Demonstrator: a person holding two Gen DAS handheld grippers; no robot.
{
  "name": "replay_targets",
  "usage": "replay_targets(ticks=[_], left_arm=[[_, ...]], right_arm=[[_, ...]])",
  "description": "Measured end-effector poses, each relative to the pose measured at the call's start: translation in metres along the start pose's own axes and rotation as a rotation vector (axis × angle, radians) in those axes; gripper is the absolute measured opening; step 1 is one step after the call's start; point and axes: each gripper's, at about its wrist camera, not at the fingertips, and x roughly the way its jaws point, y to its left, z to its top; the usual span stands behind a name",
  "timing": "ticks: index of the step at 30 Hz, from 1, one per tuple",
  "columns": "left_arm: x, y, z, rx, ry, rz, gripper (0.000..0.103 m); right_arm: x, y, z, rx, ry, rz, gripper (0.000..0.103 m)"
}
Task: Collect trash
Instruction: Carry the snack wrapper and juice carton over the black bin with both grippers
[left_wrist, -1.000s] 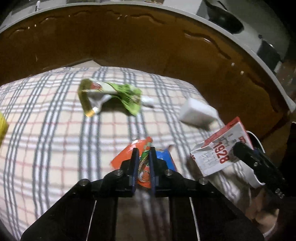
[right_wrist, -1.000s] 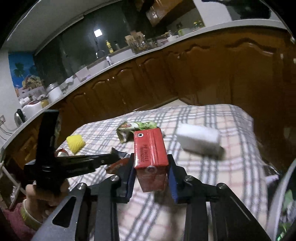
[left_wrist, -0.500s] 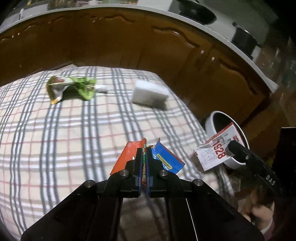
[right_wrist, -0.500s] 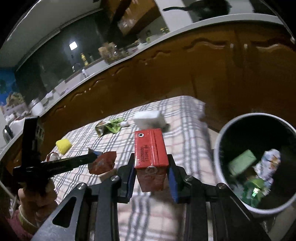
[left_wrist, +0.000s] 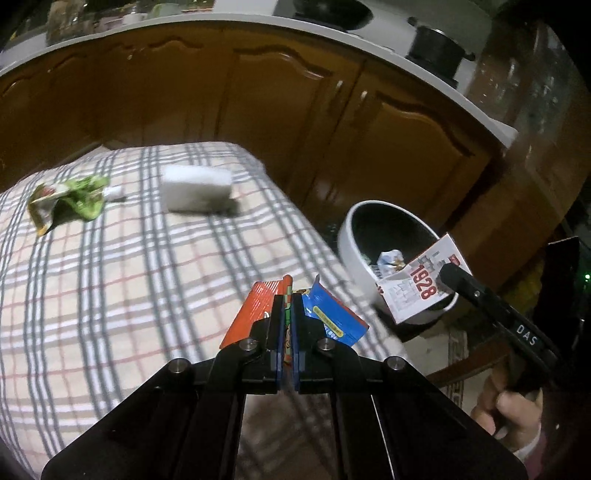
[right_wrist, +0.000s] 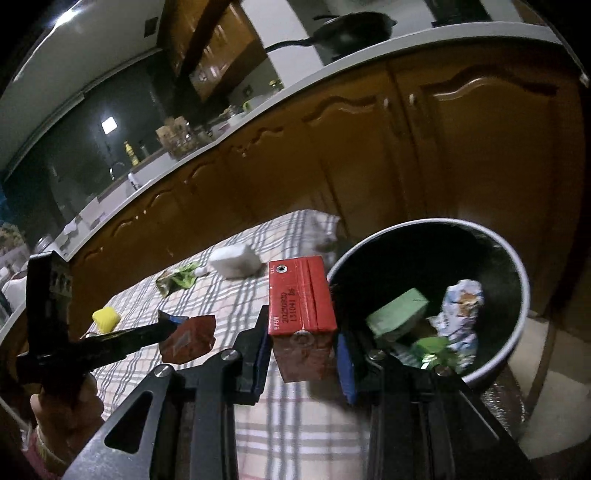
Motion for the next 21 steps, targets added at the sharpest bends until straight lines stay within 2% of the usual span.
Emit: replay_targets(ticks=[12,21], left_arm=[[0.018,-0.048,0.023,0.069,-0.007,-0.052,0.002],[0.044,-0.086,0.037,0.136,0.011,-0.089,0.002]], right_arm=[[-0.024,-0.035,0.015,0.038,-0.063,-0.066,0.031],[-0.024,-0.053,0.021,0.047,-0.062,-0.126,0.031]])
